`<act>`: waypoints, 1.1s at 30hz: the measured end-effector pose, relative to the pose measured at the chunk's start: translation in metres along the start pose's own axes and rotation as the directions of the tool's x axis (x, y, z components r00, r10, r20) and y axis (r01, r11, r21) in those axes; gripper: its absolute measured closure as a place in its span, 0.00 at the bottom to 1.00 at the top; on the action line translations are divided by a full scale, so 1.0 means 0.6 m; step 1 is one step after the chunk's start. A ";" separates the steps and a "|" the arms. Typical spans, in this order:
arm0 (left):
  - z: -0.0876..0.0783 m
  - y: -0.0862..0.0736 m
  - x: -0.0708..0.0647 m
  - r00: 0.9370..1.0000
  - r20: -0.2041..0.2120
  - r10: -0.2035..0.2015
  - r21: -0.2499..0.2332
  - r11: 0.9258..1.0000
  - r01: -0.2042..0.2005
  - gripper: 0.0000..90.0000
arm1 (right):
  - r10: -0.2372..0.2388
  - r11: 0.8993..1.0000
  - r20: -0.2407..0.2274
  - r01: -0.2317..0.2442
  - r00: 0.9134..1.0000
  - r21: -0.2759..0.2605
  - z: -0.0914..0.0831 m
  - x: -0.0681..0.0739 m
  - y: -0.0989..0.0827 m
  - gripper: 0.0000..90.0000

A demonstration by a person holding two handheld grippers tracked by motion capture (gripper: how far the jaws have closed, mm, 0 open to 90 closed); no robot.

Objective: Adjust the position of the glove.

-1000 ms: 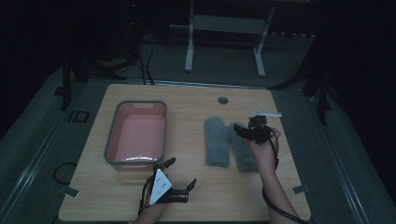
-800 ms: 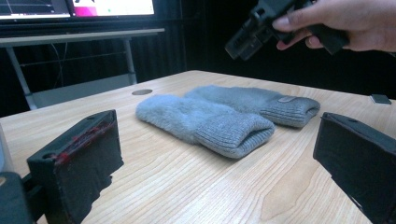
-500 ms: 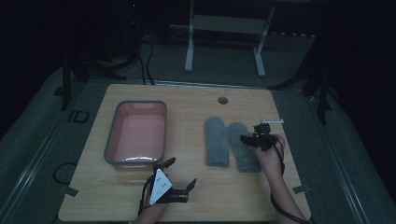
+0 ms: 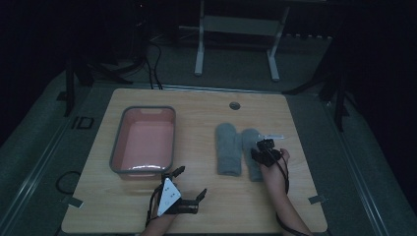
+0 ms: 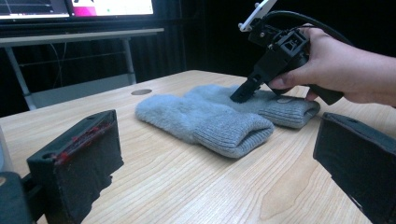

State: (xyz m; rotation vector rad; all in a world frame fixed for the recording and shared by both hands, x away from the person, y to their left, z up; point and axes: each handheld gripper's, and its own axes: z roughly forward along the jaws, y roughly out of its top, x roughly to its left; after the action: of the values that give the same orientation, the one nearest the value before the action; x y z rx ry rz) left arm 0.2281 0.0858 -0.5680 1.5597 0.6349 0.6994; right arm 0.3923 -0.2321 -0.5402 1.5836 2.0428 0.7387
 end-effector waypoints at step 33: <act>-0.001 0.000 0.001 1.000 -0.001 0.004 -0.002 1.000 -0.004 0.01 | 0.121 0.990 -0.080 -0.126 0.989 -0.061 -0.089 0.112 0.124 0.93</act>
State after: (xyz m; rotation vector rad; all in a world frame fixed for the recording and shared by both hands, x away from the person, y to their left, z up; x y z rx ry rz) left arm 0.2281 0.0863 -0.5677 1.5594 0.6325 0.7035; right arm 0.3964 -0.1595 -0.4529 1.6805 1.9654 0.9150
